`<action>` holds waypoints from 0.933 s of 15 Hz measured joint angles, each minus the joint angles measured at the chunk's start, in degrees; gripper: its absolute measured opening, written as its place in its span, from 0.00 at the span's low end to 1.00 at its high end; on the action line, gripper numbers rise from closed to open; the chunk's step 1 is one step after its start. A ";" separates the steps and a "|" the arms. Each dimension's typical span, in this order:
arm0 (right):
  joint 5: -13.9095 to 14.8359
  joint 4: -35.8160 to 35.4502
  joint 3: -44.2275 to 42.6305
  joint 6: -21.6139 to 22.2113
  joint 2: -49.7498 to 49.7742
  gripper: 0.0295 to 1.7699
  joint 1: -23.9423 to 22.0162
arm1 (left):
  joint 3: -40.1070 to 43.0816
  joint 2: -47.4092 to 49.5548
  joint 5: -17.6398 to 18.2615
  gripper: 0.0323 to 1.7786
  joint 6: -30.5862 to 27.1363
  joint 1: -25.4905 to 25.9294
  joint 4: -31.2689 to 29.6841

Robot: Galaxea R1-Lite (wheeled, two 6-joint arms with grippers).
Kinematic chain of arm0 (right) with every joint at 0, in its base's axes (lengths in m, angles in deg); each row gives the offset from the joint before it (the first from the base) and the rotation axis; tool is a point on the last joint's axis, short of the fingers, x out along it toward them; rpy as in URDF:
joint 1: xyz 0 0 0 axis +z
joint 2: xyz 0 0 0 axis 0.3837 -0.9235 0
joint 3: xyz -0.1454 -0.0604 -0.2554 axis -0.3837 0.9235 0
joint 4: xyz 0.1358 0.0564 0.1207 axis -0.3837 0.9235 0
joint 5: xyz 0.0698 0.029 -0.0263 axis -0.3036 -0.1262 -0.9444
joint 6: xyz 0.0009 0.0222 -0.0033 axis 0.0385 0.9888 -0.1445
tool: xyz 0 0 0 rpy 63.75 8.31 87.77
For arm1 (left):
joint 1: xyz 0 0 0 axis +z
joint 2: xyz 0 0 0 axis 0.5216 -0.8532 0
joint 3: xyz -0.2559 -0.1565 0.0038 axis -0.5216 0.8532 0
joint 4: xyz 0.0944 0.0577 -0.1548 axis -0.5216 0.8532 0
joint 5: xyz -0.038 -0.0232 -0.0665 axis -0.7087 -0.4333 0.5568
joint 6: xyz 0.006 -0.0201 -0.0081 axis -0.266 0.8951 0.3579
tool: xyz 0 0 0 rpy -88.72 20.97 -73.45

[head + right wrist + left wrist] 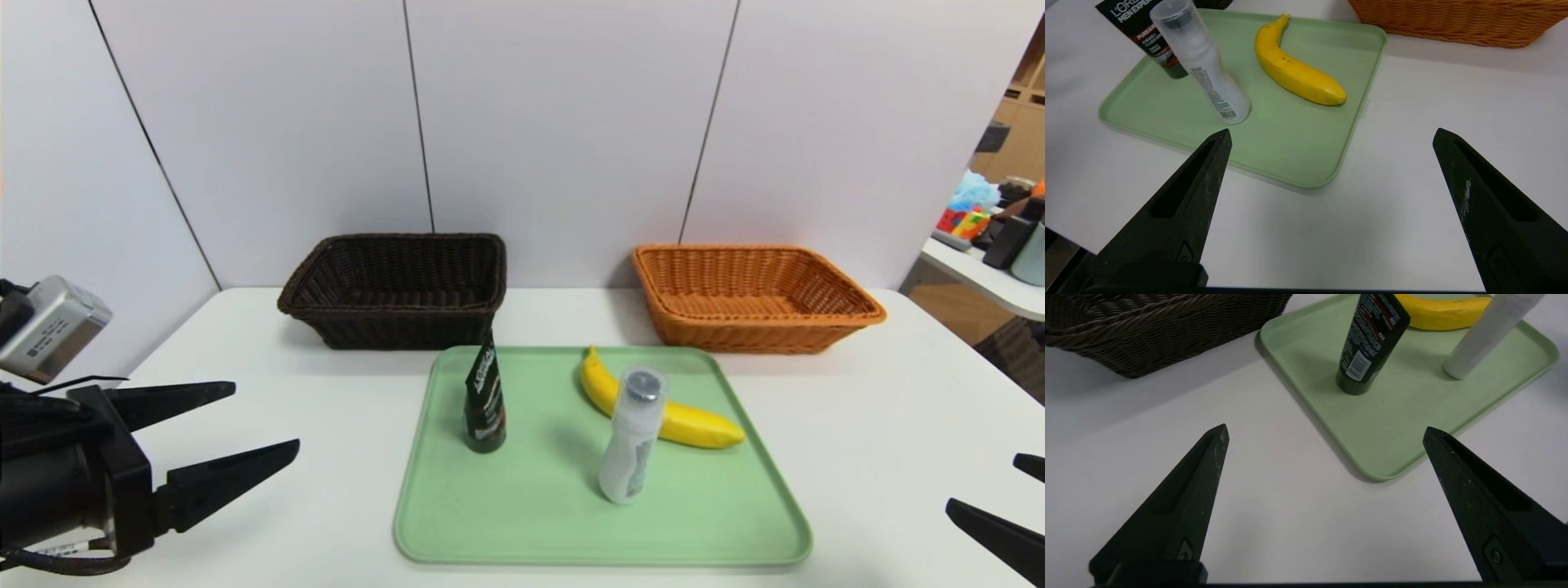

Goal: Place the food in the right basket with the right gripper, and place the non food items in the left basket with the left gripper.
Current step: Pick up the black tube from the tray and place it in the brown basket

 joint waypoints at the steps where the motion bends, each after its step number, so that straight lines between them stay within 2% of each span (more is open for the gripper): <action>1: -1.24 0.02 0.16 -0.11 -0.23 0.96 0.00 | -0.02 -1.38 0.52 0.95 0.13 -1.90 -1.33; 4: -5.02 0.00 0.46 -0.59 -0.98 0.96 0.02 | 0.39 -4.92 3.45 0.95 0.17 -7.58 -5.18; 7: -7.41 0.00 0.61 -0.85 -2.12 0.96 0.06 | 1.13 -8.77 3.82 0.95 -0.09 -13.64 -8.28; 11: -7.94 -0.17 0.57 -3.19 -5.02 0.96 0.05 | 2.86 -16.86 3.71 0.95 -2.72 -20.08 -14.95; 14: -7.78 -0.22 0.55 -3.24 -6.29 0.96 0.00 | 3.23 -24.00 3.54 0.95 -3.63 -21.75 -23.25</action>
